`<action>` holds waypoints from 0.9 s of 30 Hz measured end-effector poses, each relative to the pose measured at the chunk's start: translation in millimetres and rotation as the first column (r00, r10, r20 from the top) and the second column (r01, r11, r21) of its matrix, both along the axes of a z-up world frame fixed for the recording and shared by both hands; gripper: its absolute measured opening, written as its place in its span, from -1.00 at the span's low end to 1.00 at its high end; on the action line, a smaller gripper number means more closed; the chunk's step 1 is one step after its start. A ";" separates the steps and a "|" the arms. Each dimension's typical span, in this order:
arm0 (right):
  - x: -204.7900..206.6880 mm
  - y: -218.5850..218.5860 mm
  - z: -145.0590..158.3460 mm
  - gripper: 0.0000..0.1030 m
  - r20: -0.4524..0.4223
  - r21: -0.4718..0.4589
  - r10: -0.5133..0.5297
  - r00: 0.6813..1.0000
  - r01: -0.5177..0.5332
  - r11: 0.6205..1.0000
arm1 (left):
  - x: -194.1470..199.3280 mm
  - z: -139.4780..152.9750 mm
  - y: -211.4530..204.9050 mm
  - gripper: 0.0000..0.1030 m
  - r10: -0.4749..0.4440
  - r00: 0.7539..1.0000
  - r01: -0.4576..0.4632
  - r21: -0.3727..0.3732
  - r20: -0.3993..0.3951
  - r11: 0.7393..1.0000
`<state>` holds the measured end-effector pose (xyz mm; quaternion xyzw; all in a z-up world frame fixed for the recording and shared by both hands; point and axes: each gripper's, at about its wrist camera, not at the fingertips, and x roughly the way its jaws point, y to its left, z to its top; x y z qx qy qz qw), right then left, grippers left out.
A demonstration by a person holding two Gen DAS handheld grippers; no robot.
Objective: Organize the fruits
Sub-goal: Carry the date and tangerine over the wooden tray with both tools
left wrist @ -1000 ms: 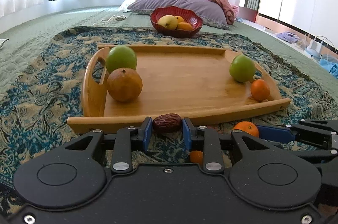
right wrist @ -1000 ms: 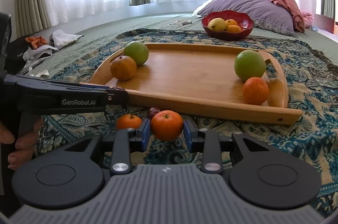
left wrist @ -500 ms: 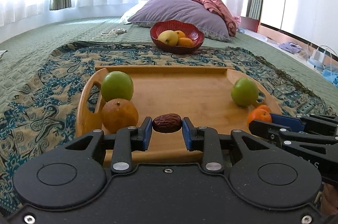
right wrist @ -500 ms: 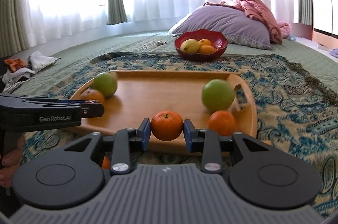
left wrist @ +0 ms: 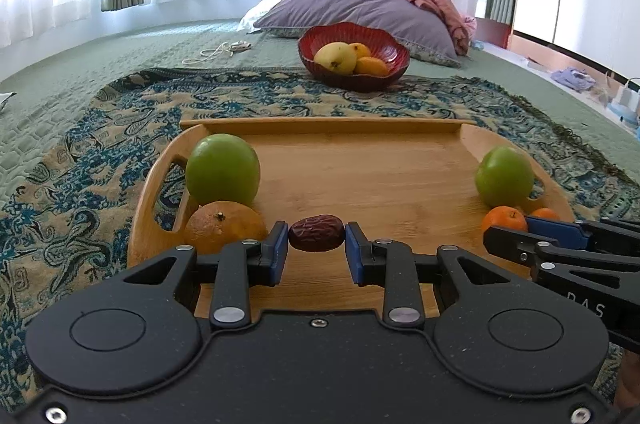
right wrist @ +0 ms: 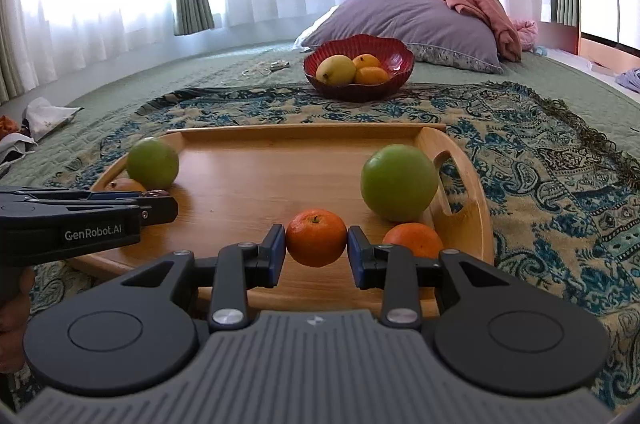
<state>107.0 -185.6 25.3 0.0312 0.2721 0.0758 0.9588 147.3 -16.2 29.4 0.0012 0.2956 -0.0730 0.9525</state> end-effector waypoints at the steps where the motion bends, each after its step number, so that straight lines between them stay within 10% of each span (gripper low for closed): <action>1: 1.4 0.9 -0.7 -0.26 -0.001 -0.005 0.000 1.000 0.000 1.000 | 1.3 -1.8 0.0 -0.44 0.001 1.000 -0.001 0.004 -0.002 1.000; 27: 14.4 5.5 -11.6 -0.26 -0.032 -0.037 -0.010 0.999 0.009 0.999 | 11.4 -18.1 -6.5 -0.44 0.006 0.999 -0.005 0.025 -0.032 1.000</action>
